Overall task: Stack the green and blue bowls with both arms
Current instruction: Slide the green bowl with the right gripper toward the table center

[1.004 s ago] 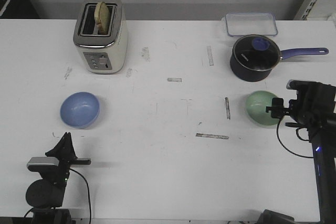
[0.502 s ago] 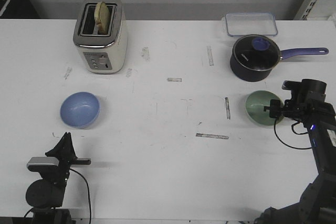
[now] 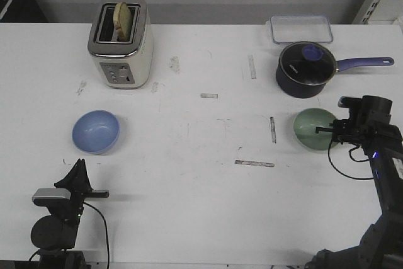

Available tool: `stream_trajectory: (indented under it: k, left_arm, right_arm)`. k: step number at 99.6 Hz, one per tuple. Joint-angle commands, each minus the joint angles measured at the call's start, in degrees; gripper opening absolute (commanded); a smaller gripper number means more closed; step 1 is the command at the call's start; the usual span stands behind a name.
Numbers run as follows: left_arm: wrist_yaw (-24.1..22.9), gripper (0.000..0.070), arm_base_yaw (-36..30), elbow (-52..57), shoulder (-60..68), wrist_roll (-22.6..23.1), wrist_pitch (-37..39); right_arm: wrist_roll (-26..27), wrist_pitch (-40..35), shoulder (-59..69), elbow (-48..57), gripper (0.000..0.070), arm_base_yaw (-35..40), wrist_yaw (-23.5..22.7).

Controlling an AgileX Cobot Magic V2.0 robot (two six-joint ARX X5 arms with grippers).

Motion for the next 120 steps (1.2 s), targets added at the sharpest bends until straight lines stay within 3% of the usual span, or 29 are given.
stream_trajectory:
  k: [1,7,20,41,57,75,93,120]
  left_arm:
    - [-0.2,0.0001,-0.1,-1.2,-0.1,-0.1,0.9]
    - [-0.2,0.0001,-0.1,-1.2,-0.1,-0.1,1.0]
    - [-0.2,0.0001,-0.1,-1.2,-0.1,-0.2,0.9]
    - [-0.2,0.0001,-0.1,-1.2,-0.1,-0.2,0.9]
    - [-0.2,0.0001,-0.1,-1.2,-0.1,-0.1,0.9]
    - [-0.2,0.0001,-0.1,-1.2,-0.1,-0.1,0.9]
    - [-0.2,0.0001,-0.1,-1.2,-0.1,-0.1,0.9]
    - [-0.2,0.0001,-0.1,-1.2,-0.1,-0.1,0.9]
  right_arm:
    - [0.8,0.3,-2.6,1.9,0.0000,0.5,-0.2]
    - [1.7,-0.1,-5.0,3.0,0.0000,1.5,-0.5]
    - [4.1,-0.3,-10.3,4.8,0.0000,5.6,-6.2]
    - [7.7,-2.9,-14.1,5.2,0.0000,22.3,-12.0]
    - [7.6,-6.8,-11.7,5.0,0.0000,36.9,-11.3]
    - [8.0,-5.6,-5.5,5.0,0.0000,48.4,-7.4]
    - [8.0,-2.9,1.8,5.0,0.0000,53.4,-6.5]
    - [7.3,-1.4,7.8,5.0,0.0000,54.8,-5.2]
